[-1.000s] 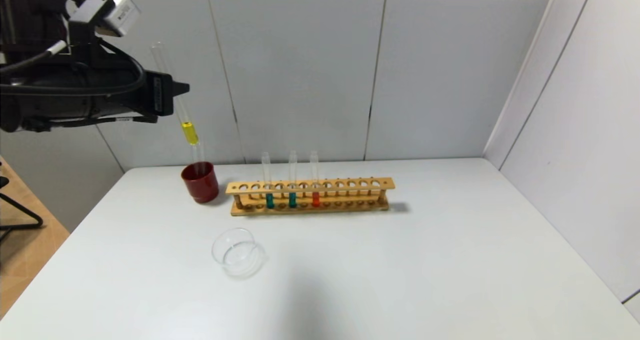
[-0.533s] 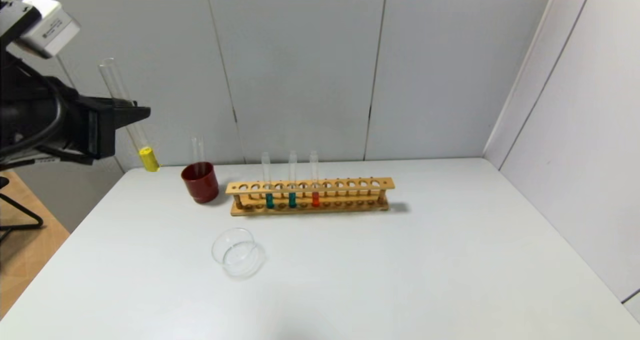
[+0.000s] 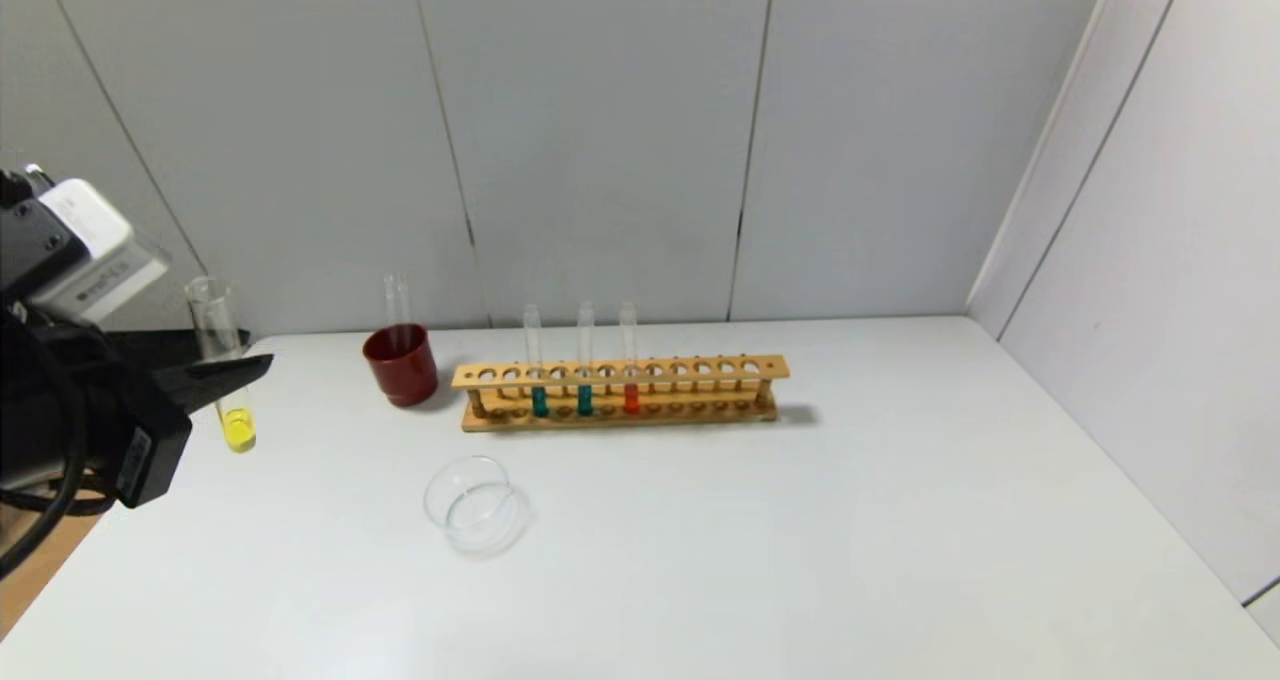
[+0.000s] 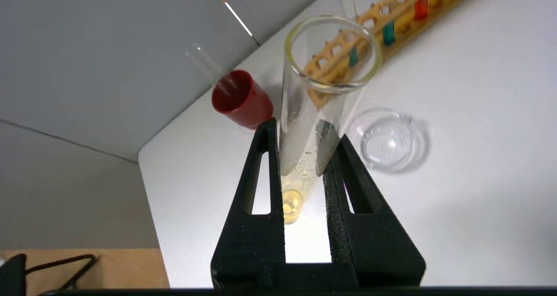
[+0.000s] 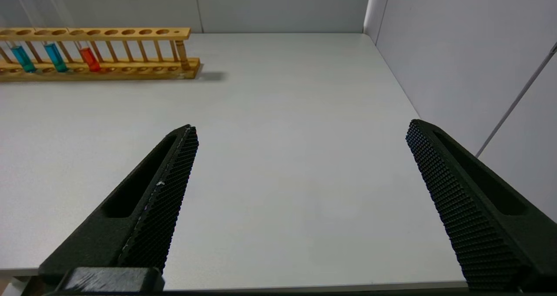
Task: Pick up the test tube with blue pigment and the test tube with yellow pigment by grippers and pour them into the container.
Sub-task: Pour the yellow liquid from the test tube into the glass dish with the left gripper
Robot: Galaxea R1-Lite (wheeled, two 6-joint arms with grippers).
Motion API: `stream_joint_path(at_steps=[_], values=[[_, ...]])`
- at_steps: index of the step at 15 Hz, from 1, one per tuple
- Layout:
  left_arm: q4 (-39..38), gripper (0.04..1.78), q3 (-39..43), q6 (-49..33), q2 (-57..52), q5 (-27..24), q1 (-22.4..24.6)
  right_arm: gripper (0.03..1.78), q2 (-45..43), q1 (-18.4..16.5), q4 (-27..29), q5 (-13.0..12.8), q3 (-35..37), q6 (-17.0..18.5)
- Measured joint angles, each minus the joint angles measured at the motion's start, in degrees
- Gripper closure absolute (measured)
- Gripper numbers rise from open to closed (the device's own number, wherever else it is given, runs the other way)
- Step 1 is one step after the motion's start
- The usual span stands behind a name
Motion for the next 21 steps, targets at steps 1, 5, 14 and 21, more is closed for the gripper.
stream_joint_path(at_steps=[1,5,14,21], values=[[0.02,1.5,1.13,1.93,0.06,-0.01,-0.06,0.06,0.0,0.0,0.0,0.0,0.0,0.0],[-0.57,1.5,4.16,6.23,2.21,0.33,0.27,0.06,0.0,0.0,0.01,-0.02,0.0,0.0],[-8.37,1.5,2.82,19.21,8.83,3.46,4.16,0.06,0.0,0.0,0.0,0.0,0.0,0.0],[-23.08,1.5,5.12,22.42,14.07,3.5,4.68,0.06,0.0,0.02,0.0,-0.02,0.0,0.0]])
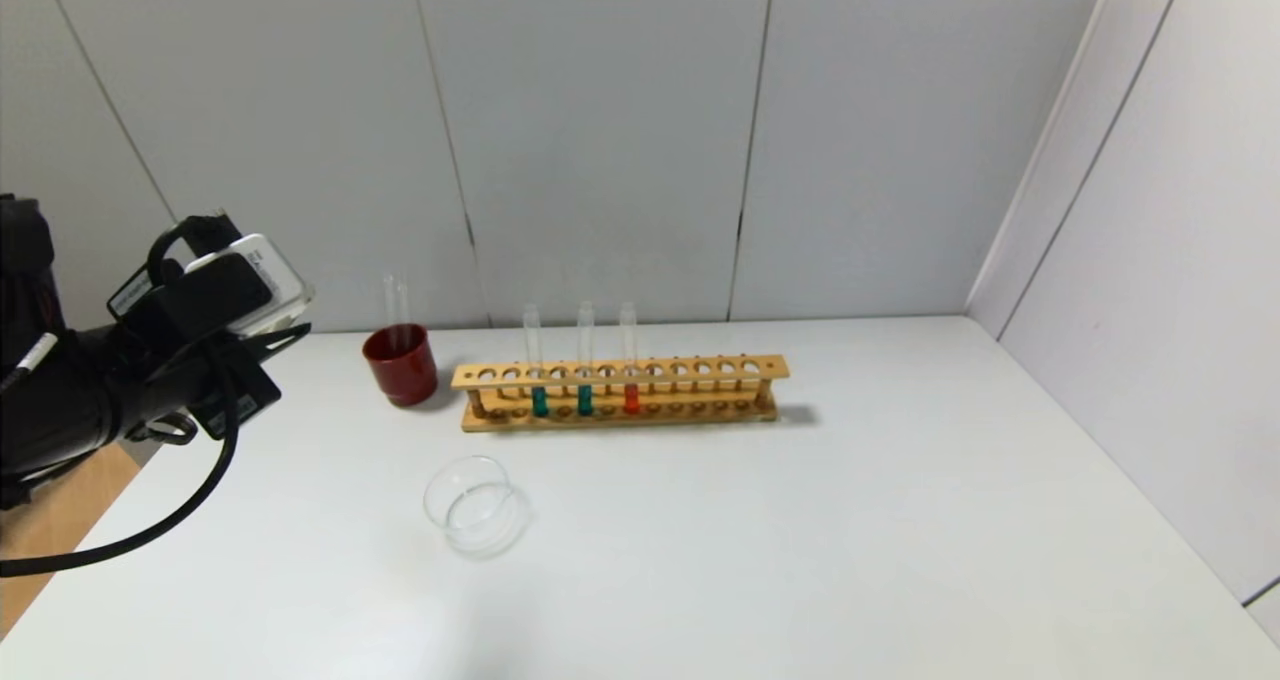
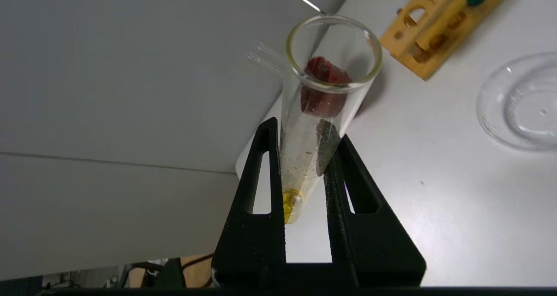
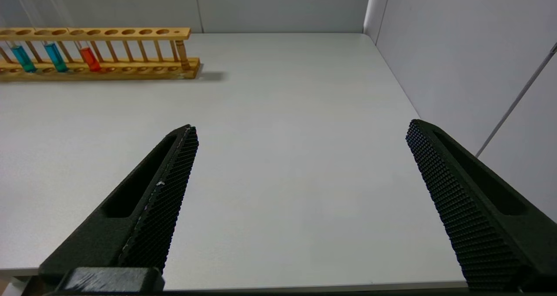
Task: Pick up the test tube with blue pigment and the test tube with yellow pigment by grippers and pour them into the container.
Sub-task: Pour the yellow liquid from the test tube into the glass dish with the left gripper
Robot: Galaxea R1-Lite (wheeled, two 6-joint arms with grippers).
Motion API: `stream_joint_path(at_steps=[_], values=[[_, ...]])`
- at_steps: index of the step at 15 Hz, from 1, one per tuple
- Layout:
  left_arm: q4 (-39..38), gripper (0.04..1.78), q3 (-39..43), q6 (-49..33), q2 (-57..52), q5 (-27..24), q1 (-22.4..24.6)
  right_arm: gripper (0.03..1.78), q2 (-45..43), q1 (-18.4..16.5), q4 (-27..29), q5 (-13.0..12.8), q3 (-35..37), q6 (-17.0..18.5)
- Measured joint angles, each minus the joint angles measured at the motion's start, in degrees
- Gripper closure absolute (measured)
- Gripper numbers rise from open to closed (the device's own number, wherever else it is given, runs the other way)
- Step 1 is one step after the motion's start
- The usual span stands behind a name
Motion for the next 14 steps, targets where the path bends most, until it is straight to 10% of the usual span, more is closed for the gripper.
stream_joint_path(at_steps=[14], values=[[-15.52,1.5,11.67,13.67,2.21,-4.58,0.11,0.06,0.0,-0.02,0.0,0.02,0.0,0.0]])
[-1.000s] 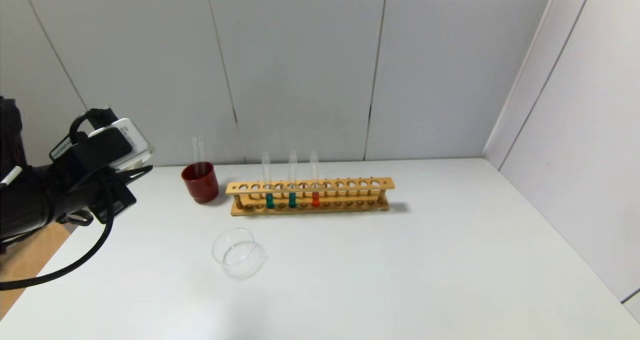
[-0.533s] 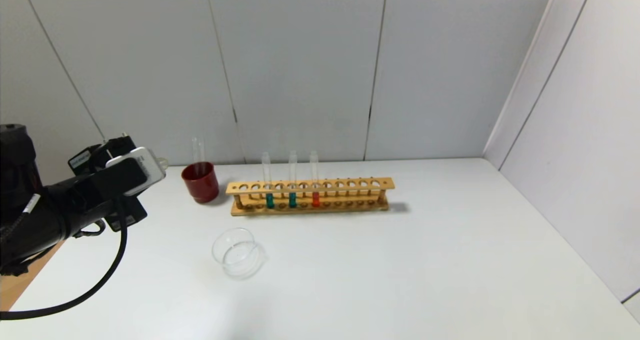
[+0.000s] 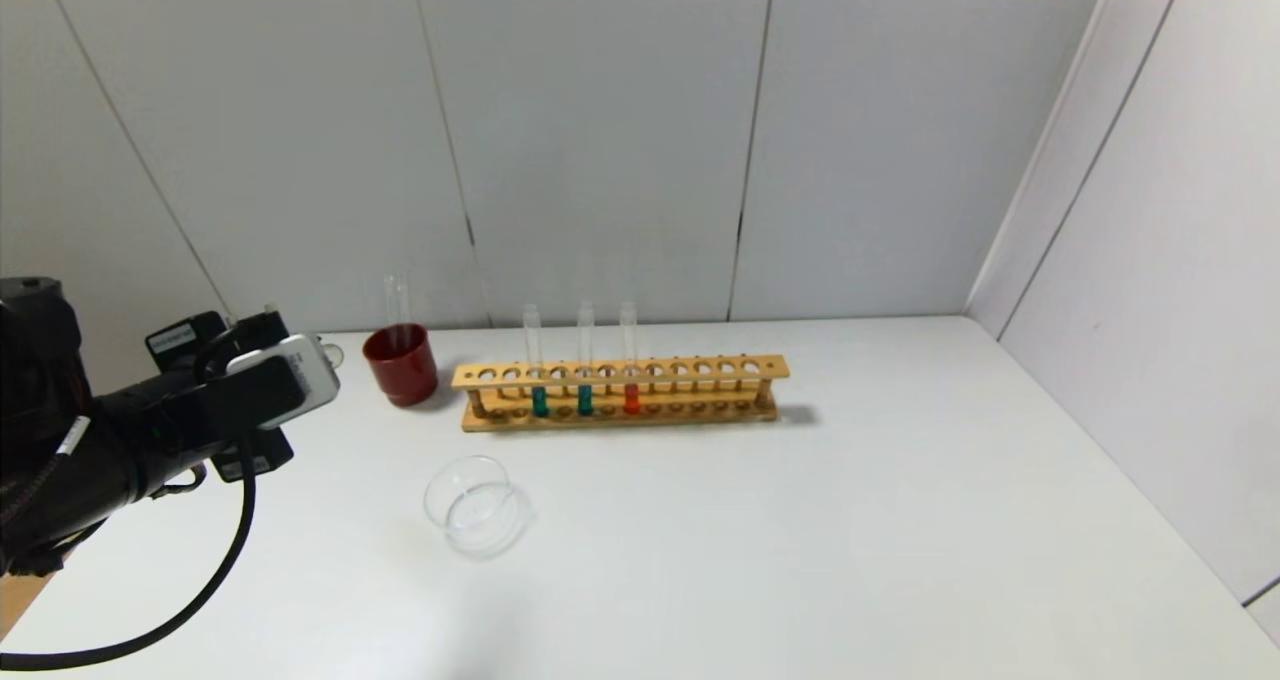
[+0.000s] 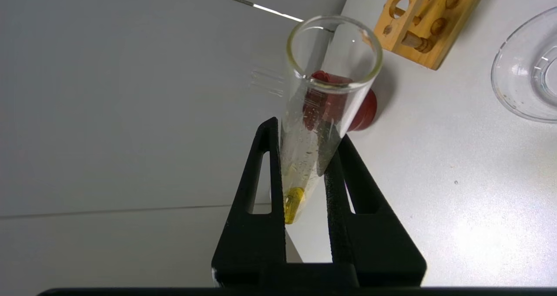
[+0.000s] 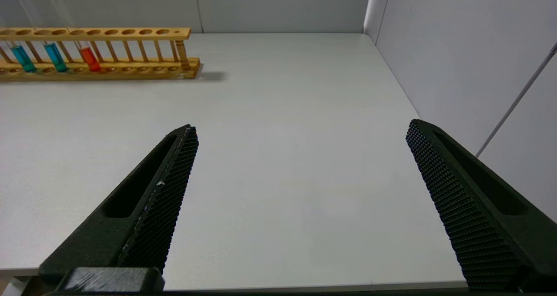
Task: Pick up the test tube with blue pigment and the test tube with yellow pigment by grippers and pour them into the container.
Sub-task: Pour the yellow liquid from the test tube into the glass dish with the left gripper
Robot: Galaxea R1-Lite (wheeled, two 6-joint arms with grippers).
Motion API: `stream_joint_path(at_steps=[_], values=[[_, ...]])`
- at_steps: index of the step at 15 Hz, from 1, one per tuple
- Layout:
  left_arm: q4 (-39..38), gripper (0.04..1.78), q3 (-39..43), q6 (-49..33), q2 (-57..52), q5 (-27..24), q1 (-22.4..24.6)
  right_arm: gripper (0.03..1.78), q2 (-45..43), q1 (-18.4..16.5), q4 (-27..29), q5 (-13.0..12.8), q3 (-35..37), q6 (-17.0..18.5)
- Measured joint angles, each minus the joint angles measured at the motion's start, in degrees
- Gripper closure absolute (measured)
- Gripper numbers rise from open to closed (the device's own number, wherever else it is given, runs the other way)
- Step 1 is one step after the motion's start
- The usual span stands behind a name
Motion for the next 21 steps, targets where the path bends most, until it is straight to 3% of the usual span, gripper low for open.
stream_joint_path(at_steps=[21], values=[[-0.09,1.5,2.73,14.47,5.75,-0.02,1.22,0.06,0.0,0.0,0.0,0.0,0.0,0.0]])
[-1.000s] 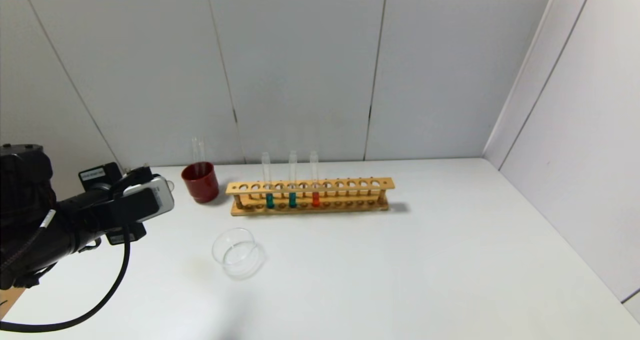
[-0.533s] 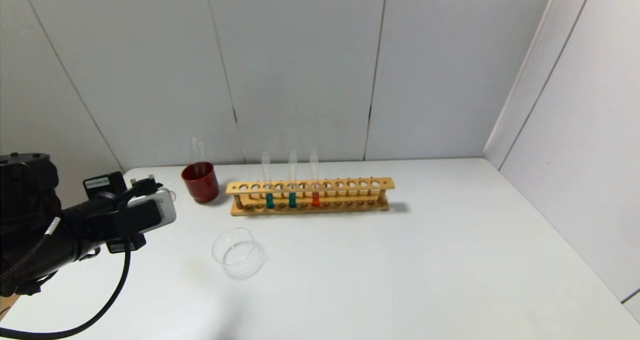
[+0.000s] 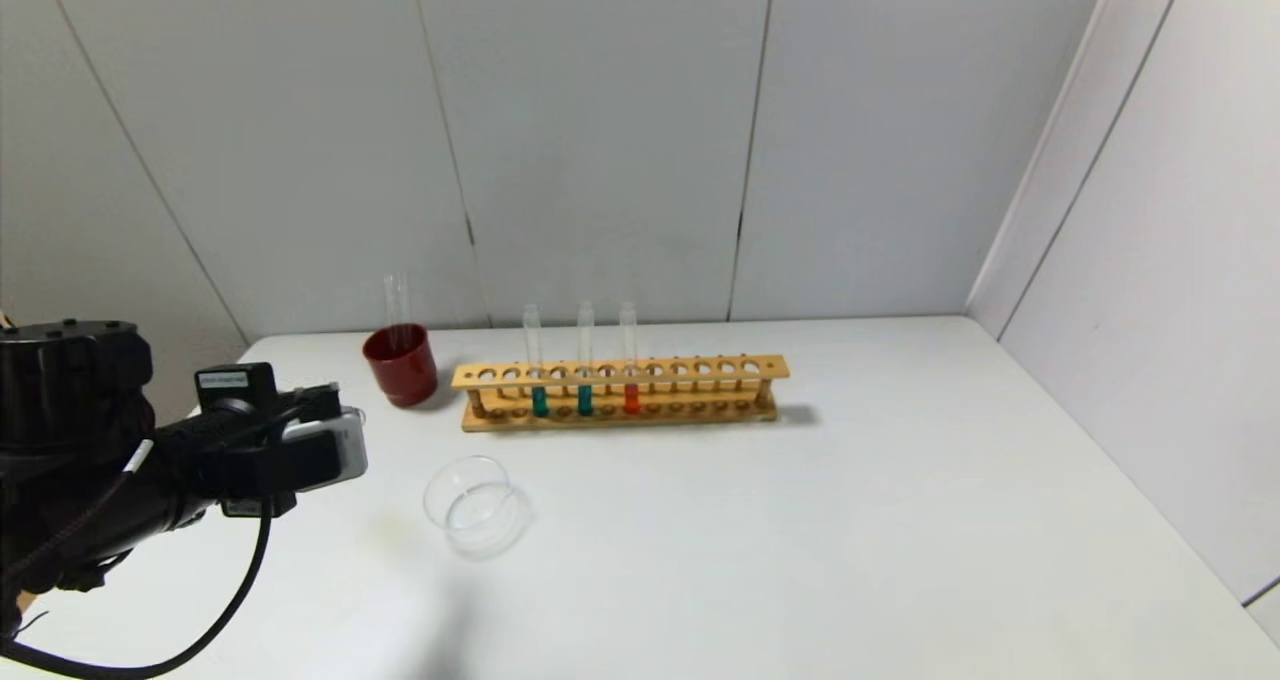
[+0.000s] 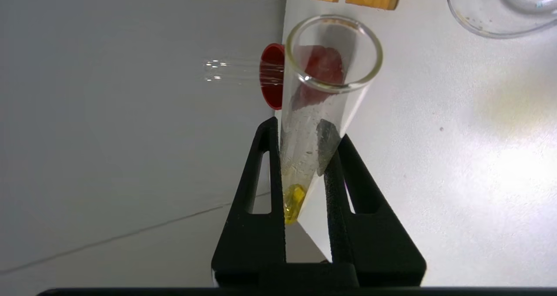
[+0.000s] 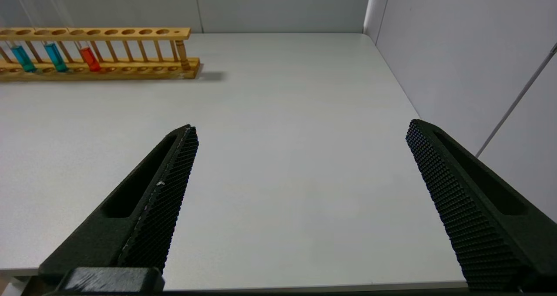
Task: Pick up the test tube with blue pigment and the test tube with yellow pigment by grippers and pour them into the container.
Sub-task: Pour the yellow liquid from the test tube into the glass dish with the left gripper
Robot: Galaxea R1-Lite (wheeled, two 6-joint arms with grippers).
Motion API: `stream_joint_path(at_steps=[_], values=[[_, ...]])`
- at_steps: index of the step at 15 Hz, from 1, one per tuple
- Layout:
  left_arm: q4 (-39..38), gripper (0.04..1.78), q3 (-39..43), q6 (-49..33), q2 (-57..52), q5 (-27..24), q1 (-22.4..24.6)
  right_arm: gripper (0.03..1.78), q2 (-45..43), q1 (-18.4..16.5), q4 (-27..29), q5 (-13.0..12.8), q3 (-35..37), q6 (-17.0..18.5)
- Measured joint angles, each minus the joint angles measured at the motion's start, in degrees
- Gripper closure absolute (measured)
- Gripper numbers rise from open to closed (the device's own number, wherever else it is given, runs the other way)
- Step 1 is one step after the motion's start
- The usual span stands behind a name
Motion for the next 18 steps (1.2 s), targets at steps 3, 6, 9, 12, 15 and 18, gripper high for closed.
stream_joint_path(at_steps=[3,6,9,12,15,18], values=[[-0.05,1.5,-0.3,1.41,1.51,0.11,0.07,0.06,0.0,0.0,0.0,0.0,0.0,0.0],[-0.13,1.5,-0.94,4.33,3.11,0.26,0.09,0.06,0.0,0.0,0.0,0.0,0.0,0.0],[-0.11,1.5,-1.41,5.38,4.52,0.13,0.07,0.06,0.0,0.0,0.0,0.0,0.0,0.0],[-0.73,1.5,-2.24,7.17,5.73,-0.39,0.07,0.06,0.0,0.0,0.0,0.0,0.0,0.0],[-4.66,1.5,-2.65,7.22,8.07,-1.33,0.0,0.06,0.0,0.0,0.0,-0.02,0.0,0.0],[-11.96,1.5,-2.66,7.67,11.93,-2.86,0.07,0.06,0.0,0.0,0.01,0.0,0.0,0.0]])
